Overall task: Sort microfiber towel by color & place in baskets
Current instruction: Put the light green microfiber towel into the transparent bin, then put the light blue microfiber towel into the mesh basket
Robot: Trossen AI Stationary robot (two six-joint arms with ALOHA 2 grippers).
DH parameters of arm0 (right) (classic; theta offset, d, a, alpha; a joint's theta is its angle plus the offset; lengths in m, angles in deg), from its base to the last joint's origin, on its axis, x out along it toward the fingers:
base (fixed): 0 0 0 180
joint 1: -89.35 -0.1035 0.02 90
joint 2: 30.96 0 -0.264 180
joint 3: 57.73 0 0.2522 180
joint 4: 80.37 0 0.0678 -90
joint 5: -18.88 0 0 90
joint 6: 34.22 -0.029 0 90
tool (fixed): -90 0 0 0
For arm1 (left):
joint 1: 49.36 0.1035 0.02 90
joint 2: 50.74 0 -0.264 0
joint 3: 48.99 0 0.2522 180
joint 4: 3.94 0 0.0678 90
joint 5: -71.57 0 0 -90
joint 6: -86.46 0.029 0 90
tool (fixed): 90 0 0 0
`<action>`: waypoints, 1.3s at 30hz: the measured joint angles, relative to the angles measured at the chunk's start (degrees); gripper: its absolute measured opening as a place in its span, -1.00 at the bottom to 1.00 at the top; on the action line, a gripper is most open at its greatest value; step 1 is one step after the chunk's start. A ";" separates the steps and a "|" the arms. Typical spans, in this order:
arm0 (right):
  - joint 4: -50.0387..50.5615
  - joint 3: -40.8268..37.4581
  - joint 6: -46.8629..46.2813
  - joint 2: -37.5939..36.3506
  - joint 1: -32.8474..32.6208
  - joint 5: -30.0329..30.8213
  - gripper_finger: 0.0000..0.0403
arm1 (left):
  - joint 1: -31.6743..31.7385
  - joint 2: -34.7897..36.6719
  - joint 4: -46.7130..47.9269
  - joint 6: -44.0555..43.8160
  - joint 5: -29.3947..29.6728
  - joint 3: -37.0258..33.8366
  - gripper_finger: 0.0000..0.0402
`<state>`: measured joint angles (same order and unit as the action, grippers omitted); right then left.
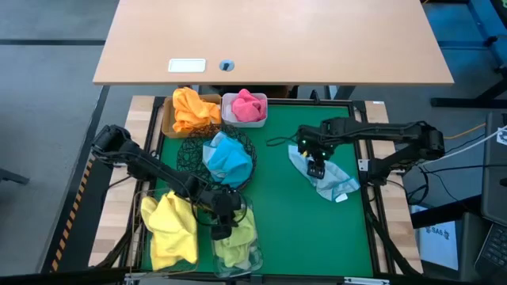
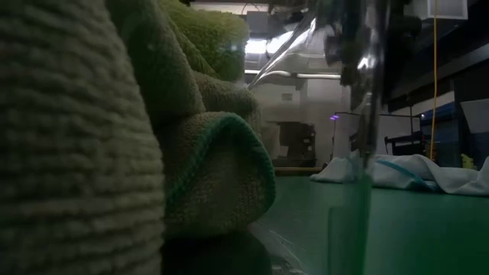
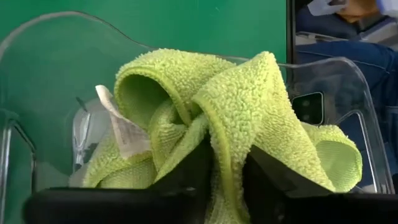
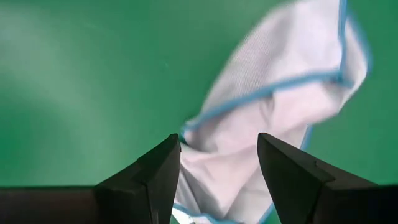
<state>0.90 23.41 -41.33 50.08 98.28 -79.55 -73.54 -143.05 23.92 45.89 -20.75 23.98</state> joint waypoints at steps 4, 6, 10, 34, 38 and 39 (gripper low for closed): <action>-0.89 -5.62 -2.35 -0.13 0.00 1.69 0.06 | 0.22 0.02 -0.24 0.13 -0.12 0.00 -0.44; -1.69 -8.61 -4.26 -0.13 0.00 3.04 0.06 | 0.20 0.02 -1.06 0.15 -0.12 0.00 -0.39; -6.25 -14.35 -9.64 -0.13 0.02 6.01 0.06 | 0.18 0.02 -1.43 0.16 -0.12 0.00 -0.36; -32.03 -33.81 -18.22 -0.52 0.04 8.50 -0.31 | 2.27 0.39 -2.22 -5.83 -12.35 -0.11 -0.37; -31.65 -33.86 -18.21 -0.50 0.09 8.96 -0.69 | 2.07 1.24 -2.30 -5.99 -13.38 -0.11 -0.37; -31.63 -33.86 -18.19 -0.50 0.09 9.02 -0.78 | 2.07 1.52 -2.33 -6.17 -13.35 -0.11 -0.37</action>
<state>-30.72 -10.45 -59.52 49.57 98.37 -70.53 -71.47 -141.53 21.59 39.71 -34.10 23.87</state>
